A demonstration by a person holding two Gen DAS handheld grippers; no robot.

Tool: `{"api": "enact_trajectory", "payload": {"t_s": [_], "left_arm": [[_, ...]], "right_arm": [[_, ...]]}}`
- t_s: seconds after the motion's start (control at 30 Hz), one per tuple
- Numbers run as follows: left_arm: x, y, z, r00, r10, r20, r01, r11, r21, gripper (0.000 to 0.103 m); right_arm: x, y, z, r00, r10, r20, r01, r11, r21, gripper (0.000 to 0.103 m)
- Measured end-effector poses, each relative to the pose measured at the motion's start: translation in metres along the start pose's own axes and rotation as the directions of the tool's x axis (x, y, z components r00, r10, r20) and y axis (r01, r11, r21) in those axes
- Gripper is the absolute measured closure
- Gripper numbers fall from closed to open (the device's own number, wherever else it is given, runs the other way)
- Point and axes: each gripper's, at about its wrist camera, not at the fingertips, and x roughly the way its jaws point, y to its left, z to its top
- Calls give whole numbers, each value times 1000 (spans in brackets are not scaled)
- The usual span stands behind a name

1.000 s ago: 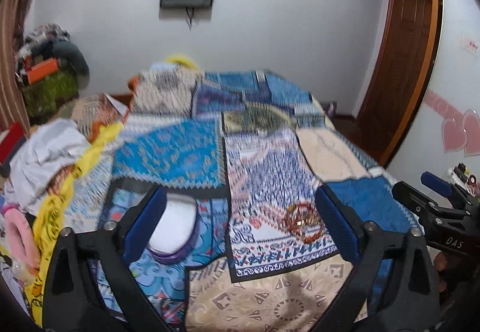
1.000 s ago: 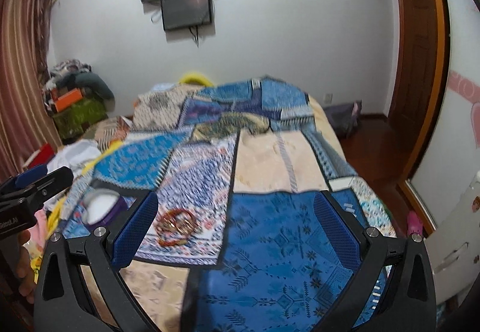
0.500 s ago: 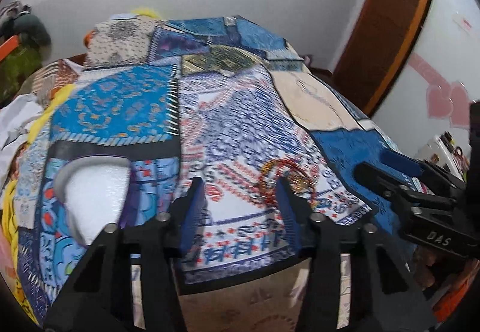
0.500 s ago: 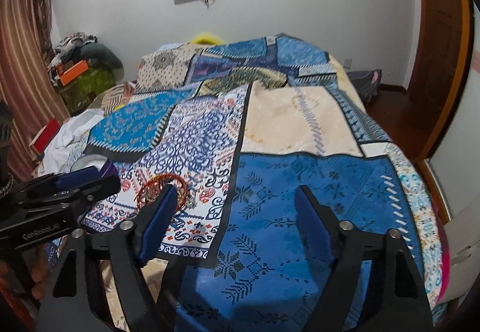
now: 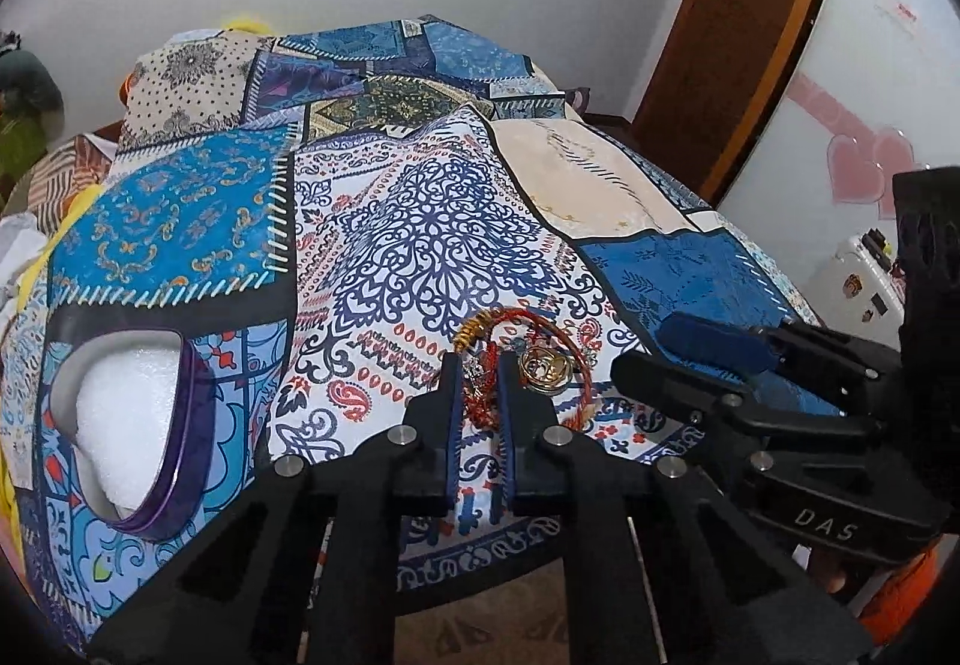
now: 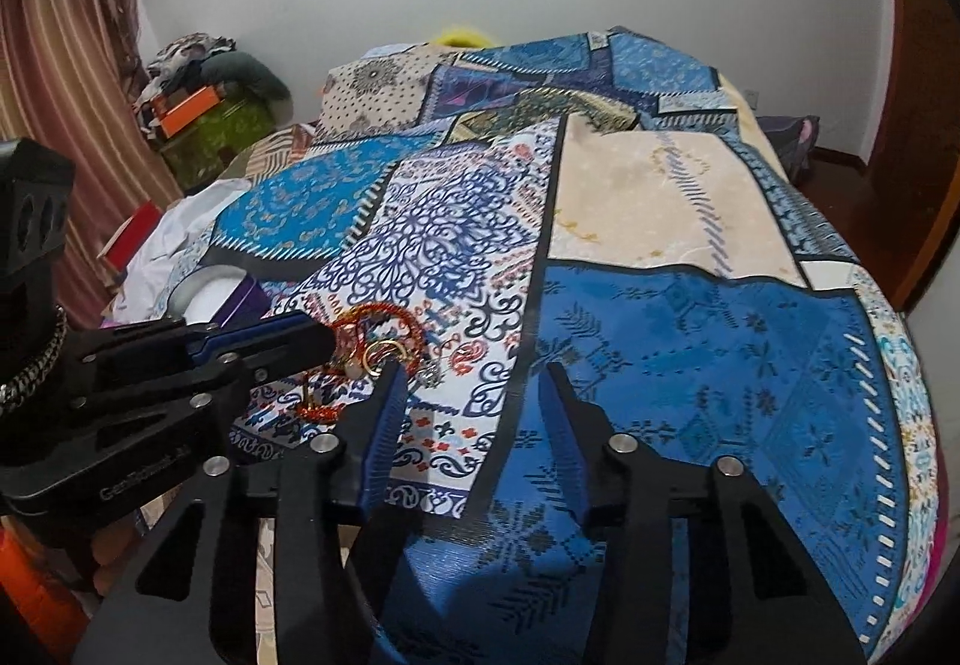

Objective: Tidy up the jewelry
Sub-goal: 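Lift the red bracelet with the left tool toward the white heart dish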

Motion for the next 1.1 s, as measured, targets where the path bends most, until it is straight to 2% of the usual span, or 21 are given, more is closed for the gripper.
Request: {"api": "enact_trajectory", "payload": {"t_s": [0.1, 0.3, 0.43, 0.57, 0.83, 1.1], "left_arm": [[-2, 2, 0, 1000, 0, 6, 0, 1000, -8, 102], [-10, 4, 2, 999, -10, 32, 11, 1000, -18, 102], [-23, 4, 7, 997, -11, 72, 12, 1000, -19, 102], [-38, 4, 13, 993, -12, 115, 15, 1000, -26, 102], [-69, 3, 23, 981, -8, 193, 15, 999, -35, 102], [-98, 9, 25, 967, 26, 254, -13, 999, -50, 102]], "right_arm": [[4, 3, 1, 1000, 15, -8, -15, 1000, -6, 69], [13, 8, 3, 999, 46, -27, -46, 999, -15, 83], [18, 12, 3, 998, 45, -39, -47, 998, -31, 85], [23, 14, 4, 998, 29, -47, -31, 999, -39, 92], [22, 12, 5, 999, 16, -42, -17, 1000, -24, 95], [4, 11, 7, 1000, 17, -6, -17, 1000, 0, 96]]}}
